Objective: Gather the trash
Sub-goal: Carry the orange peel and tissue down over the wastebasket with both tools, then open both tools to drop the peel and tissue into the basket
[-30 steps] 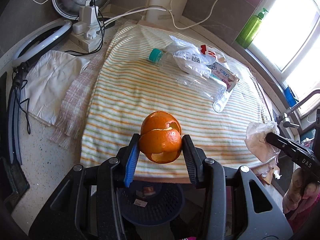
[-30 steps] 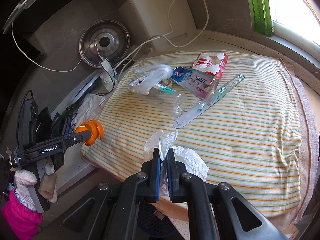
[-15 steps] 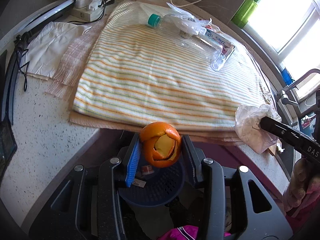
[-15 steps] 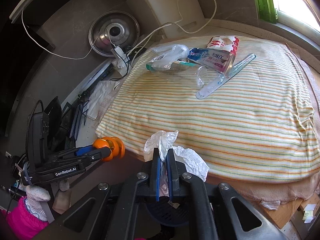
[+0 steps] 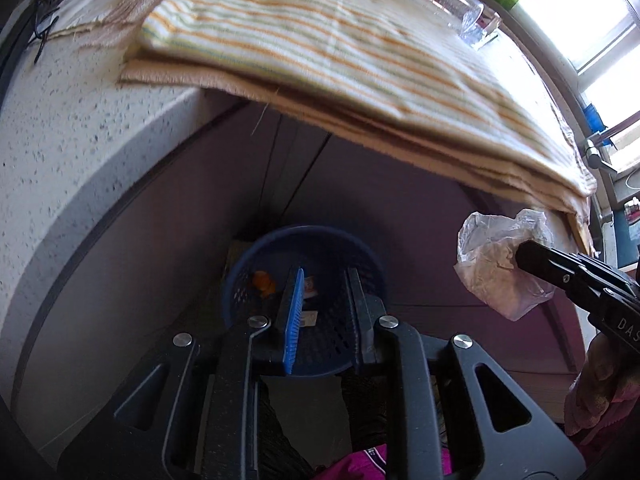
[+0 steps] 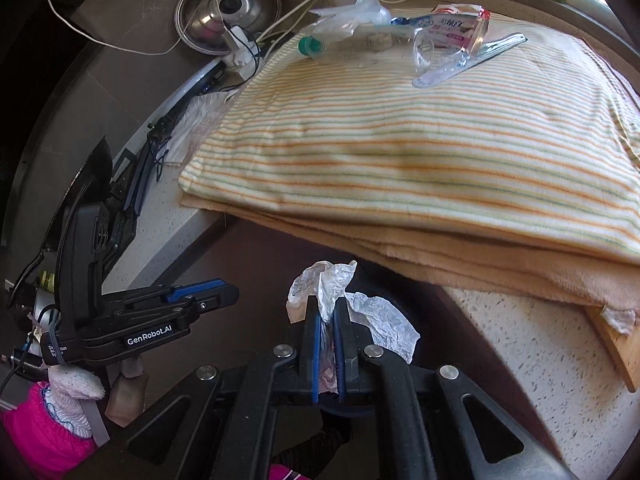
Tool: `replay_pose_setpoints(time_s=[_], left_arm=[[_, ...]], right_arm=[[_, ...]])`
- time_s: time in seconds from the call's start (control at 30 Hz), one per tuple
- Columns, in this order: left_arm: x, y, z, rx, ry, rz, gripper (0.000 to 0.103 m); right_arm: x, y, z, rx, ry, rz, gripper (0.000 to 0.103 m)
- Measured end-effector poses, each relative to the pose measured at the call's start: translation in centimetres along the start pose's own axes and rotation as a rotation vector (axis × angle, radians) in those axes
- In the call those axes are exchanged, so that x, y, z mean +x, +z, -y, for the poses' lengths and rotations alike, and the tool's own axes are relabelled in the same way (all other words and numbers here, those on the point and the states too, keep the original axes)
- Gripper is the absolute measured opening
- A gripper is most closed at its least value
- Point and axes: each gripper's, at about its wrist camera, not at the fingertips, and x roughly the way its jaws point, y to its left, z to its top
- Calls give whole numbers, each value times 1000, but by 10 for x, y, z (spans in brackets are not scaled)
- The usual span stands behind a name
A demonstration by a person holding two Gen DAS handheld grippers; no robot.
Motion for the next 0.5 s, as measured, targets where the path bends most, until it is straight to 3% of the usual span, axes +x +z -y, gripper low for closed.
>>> replay_pose_setpoints(time_s=[0.43,0.5], left_arm=[[40,-32,-5,-2,47,-104,19],[43,-32,-4,-2,50,-109,19]], right_arm=[[73,-47,13,-9,-29,-144,4],[77,-50,14,-6,-27,-155,9]])
